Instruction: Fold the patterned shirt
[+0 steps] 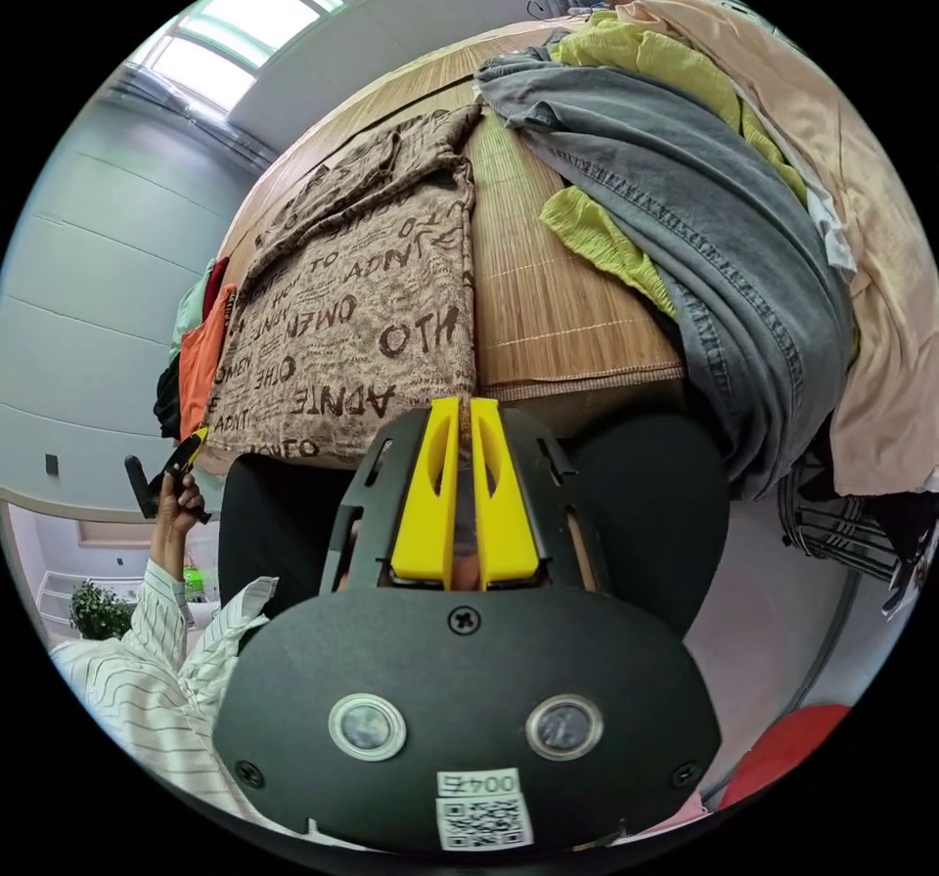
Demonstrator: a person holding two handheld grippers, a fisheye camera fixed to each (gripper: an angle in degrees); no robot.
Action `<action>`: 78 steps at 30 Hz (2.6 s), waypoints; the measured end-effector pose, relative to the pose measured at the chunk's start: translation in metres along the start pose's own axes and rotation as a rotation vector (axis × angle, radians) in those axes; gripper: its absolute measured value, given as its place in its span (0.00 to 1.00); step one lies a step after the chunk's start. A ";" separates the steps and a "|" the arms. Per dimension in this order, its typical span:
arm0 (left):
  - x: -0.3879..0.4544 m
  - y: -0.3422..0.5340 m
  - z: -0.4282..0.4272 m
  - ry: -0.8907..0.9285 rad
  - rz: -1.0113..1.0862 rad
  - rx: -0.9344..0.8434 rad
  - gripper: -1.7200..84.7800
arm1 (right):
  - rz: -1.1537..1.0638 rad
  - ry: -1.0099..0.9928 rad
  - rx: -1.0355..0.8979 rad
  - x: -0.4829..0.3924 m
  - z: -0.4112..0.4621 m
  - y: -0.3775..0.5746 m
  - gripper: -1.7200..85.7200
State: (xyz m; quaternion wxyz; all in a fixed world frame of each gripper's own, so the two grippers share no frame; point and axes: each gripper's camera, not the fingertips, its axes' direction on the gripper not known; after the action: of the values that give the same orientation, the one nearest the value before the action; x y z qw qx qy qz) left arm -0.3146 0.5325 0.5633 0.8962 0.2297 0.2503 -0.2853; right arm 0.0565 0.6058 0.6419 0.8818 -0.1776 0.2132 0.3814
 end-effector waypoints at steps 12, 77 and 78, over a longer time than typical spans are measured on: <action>-0.029 0.072 -0.019 0.058 -0.099 -0.056 0.05 | -0.015 -0.084 -0.218 0.035 -0.019 -0.007 0.07; 0.022 -0.152 0.279 0.196 -0.201 0.073 0.02 | -1.058 0.205 -0.148 -0.641 0.087 -0.510 0.13; 0.018 -0.152 0.280 0.213 -0.208 0.074 0.02 | -1.074 0.218 -0.172 -0.646 0.093 -0.512 0.13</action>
State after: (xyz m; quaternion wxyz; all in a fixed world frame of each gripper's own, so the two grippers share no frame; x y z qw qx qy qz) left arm -0.3081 0.2591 0.7278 0.8211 0.2644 0.3557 -0.3597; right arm 0.0628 -0.0661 1.1282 0.9075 -0.3710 0.1507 -0.1265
